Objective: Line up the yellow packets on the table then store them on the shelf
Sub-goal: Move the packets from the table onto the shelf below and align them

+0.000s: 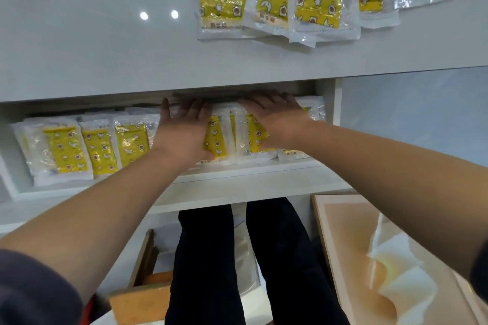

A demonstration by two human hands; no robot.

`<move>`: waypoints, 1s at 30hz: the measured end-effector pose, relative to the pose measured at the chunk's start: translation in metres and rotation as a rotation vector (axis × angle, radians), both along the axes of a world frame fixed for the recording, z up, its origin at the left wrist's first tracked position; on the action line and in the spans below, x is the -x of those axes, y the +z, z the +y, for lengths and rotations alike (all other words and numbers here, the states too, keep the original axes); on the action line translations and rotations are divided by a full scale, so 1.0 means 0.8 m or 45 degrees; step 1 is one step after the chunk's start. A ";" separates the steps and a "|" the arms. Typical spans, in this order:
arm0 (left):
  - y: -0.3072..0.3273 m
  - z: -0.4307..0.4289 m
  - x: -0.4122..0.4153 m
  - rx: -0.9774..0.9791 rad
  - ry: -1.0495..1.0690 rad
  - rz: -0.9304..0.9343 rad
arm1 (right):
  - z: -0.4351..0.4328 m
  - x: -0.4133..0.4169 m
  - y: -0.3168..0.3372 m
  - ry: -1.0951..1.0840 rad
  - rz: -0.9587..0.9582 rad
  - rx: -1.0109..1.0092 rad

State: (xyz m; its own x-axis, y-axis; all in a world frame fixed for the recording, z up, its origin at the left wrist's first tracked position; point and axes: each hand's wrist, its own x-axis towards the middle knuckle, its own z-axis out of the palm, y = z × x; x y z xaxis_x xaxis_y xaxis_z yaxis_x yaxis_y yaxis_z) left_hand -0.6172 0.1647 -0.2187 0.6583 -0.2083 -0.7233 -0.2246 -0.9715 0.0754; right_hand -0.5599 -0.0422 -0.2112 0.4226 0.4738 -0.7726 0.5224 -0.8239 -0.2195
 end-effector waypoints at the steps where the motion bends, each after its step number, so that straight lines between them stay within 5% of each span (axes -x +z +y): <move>1: 0.000 -0.001 -0.002 0.015 0.022 -0.011 | -0.002 -0.002 0.000 -0.012 0.016 -0.013; 14: -0.005 -0.018 -0.022 0.174 0.063 -0.073 | -0.014 -0.010 -0.003 -0.322 0.051 -0.044; 20: -0.019 -0.072 -0.042 0.307 0.197 -0.173 | -0.061 -0.014 -0.017 -0.422 -0.235 0.019; 30: -0.065 -0.085 -0.008 0.298 0.022 -0.475 | -0.058 0.028 -0.057 -0.341 -0.515 -0.209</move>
State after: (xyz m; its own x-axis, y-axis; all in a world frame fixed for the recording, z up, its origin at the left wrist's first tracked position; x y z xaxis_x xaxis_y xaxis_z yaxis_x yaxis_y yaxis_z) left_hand -0.6108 0.0968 -0.2710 0.8703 -0.3248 -0.3704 -0.2618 -0.9418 0.2107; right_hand -0.5824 -0.0885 -0.2565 0.7956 0.4094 -0.4465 0.3679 -0.9121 -0.1808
